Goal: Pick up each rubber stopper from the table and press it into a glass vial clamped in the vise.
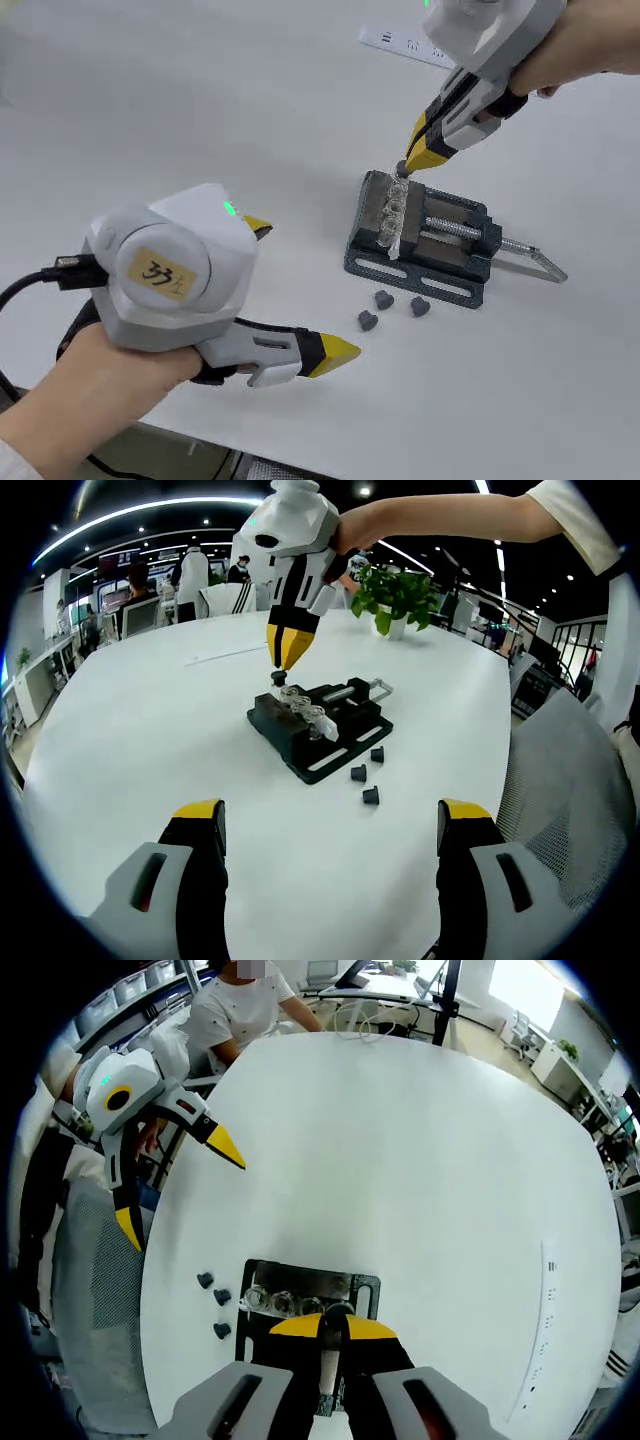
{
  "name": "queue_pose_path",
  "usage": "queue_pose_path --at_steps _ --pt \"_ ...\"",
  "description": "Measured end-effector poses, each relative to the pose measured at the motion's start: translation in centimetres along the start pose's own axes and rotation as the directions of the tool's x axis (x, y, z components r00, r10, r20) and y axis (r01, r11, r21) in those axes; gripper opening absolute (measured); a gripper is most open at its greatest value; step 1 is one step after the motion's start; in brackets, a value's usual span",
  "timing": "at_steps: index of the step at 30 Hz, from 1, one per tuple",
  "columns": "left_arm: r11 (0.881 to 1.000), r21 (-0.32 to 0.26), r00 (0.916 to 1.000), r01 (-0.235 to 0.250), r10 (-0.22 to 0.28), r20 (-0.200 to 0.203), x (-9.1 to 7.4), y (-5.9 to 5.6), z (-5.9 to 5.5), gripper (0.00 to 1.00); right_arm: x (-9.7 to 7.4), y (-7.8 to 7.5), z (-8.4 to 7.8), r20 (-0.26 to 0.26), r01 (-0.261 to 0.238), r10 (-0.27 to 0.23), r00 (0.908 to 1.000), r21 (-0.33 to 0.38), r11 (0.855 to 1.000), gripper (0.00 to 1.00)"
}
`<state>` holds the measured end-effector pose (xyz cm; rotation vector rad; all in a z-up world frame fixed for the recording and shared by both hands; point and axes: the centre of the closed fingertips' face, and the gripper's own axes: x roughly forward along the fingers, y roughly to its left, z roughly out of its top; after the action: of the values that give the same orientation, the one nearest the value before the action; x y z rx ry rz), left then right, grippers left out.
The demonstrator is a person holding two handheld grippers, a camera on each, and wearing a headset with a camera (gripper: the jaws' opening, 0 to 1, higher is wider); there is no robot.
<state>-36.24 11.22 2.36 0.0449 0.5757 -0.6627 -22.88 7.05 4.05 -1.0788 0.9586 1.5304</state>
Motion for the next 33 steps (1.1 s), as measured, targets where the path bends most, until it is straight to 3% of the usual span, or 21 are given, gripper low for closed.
queue_pose_path --at_steps 6,9,11,15,18,20,22,24,33 --pt "1.000 -0.003 1.0000 0.003 -0.003 -0.001 0.1 -0.1 0.0 0.85 0.2 -0.4 0.1 0.006 0.027 -0.027 0.9996 -0.002 1.000 0.19" --pt "1.000 -0.004 1.0000 0.004 -0.004 -0.001 0.1 -0.1 0.0 0.85 0.0 -0.4 0.5 0.028 0.029 -0.029 0.9992 -0.003 1.000 0.22" --pt "1.000 -0.003 1.0000 0.005 -0.005 -0.002 0.1 -0.1 -0.1 0.85 -0.4 0.0 1.0 0.068 0.024 -0.024 0.9974 -0.003 1.000 0.23" --pt "1.000 -0.002 1.0000 0.005 -0.005 -0.002 0.1 -0.1 -0.1 0.85 -0.5 -0.3 0.9 0.057 0.044 -0.043 0.9974 -0.010 0.999 0.18" --pt "1.000 -0.002 1.0000 0.006 -0.006 -0.003 0.1 -0.2 -0.1 0.85 -0.5 0.2 0.4 0.033 0.018 -0.018 0.9993 0.008 1.000 0.22" --pt "1.000 -0.001 1.0000 0.006 -0.006 -0.004 0.1 -0.3 -0.1 0.85 -0.6 0.2 -0.1 0.008 0.023 -0.023 0.9997 -0.008 1.000 0.14" --pt "1.000 -0.003 1.0000 0.007 -0.007 -0.004 0.1 -0.3 -0.2 0.85 -0.4 0.1 -0.1 0.013 0.015 -0.015 0.9998 -0.005 1.000 0.07" --pt "1.000 0.000 1.0000 0.006 -0.006 -0.006 0.1 -0.3 -0.2 0.85 -0.3 0.2 -0.1 0.014 0.008 -0.008 0.9999 0.001 1.000 0.09" --pt "1.000 -0.007 1.0000 0.005 -0.005 -0.007 0.1 -0.2 -0.3 0.85 -0.2 0.3 0.1 0.014 0.011 -0.011 0.9998 -0.015 1.000 0.04"
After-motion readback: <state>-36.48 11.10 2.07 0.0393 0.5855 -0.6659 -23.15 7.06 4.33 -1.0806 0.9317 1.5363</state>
